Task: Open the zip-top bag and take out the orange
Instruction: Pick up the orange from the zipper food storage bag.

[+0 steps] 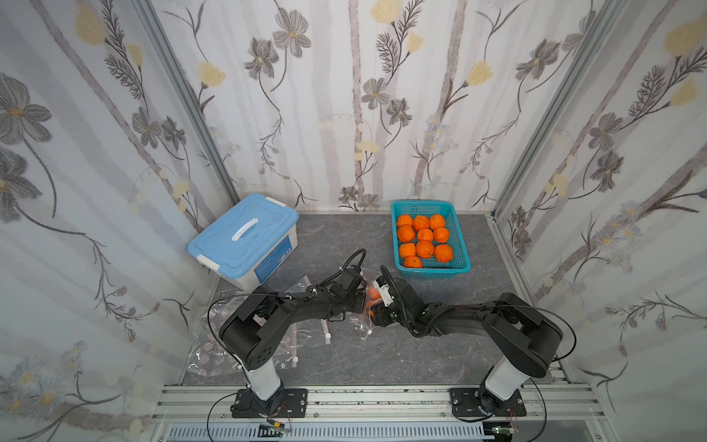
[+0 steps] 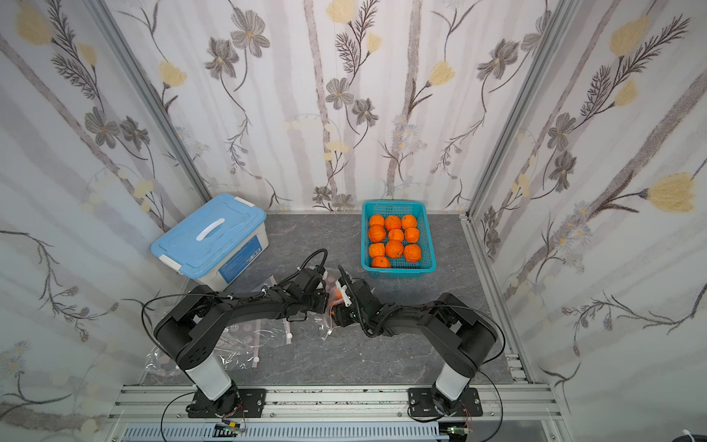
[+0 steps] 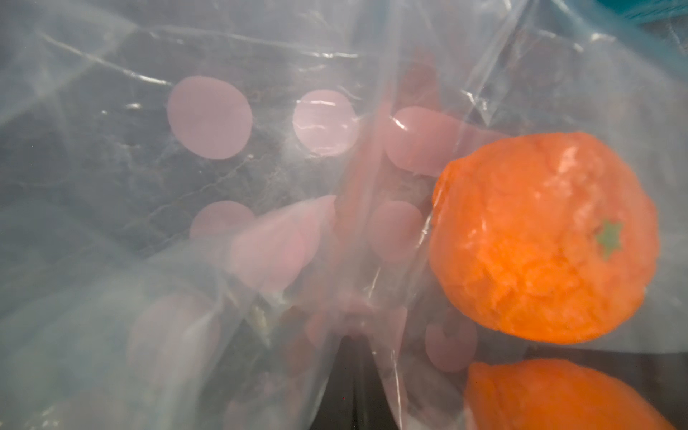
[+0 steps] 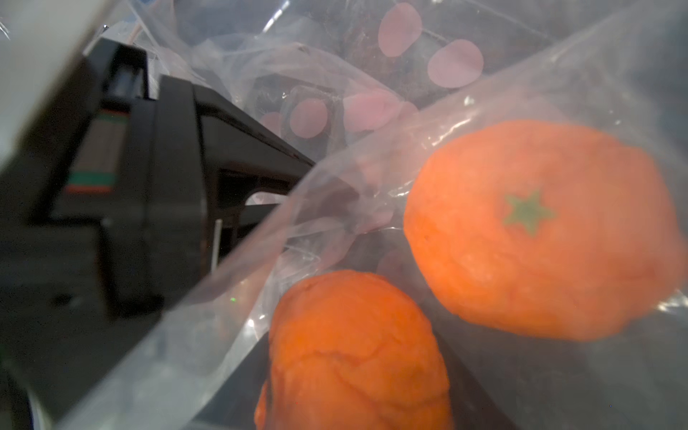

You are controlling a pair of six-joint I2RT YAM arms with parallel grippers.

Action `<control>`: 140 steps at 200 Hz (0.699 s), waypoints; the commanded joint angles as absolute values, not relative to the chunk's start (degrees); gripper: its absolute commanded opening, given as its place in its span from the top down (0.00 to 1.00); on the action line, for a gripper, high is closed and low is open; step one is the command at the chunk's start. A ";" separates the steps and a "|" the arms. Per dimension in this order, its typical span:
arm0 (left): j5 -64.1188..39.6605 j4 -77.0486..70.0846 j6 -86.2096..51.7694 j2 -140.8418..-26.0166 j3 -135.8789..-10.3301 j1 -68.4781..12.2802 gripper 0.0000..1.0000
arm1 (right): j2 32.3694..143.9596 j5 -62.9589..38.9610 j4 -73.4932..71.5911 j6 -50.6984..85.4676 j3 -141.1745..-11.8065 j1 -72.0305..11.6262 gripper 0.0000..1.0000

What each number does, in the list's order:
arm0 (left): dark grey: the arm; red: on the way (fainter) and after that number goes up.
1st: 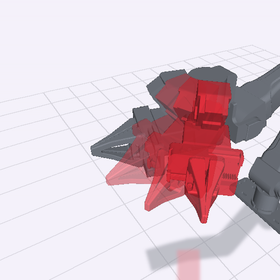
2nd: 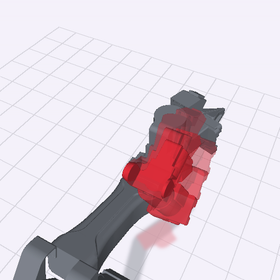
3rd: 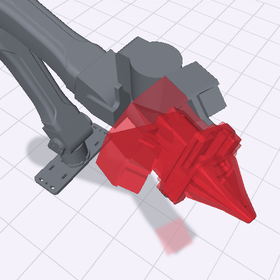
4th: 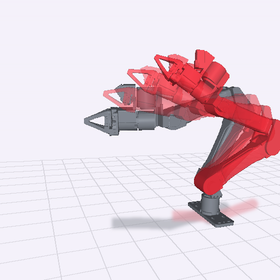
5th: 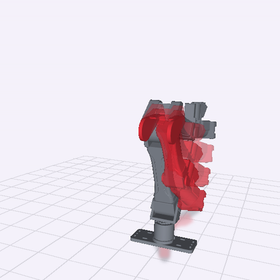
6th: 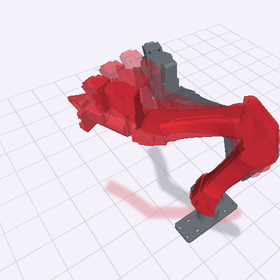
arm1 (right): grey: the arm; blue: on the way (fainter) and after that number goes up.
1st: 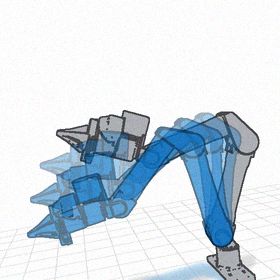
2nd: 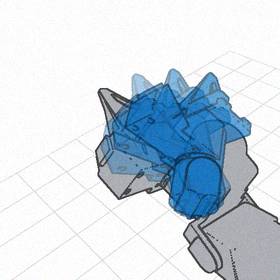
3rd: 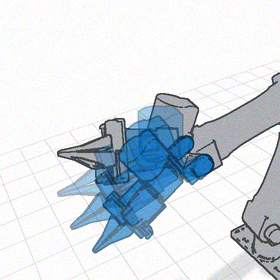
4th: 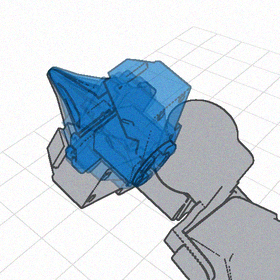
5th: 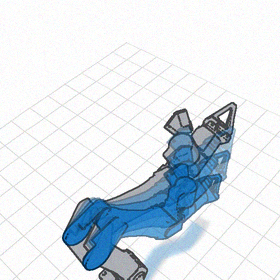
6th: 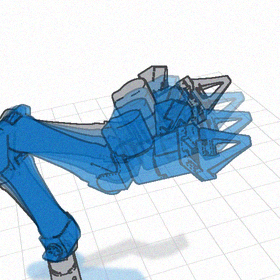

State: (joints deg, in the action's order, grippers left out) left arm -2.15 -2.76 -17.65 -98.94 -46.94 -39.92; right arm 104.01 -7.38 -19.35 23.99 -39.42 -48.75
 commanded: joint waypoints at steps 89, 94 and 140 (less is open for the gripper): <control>-1.50 -1.54 -16.70 -98.44 -47.20 -39.90 1.00 | 87.37 0.11 -4.04 17.28 -35.79 -46.86 0.41; -1.42 -1.50 -16.70 -98.42 -47.27 -39.94 1.00 | 86.36 0.14 -3.25 17.23 -35.94 -46.69 0.42; -1.42 -1.58 -16.70 -98.32 -47.16 -39.90 1.00 | 77.61 0.96 5.71 13.67 -38.74 -45.33 0.45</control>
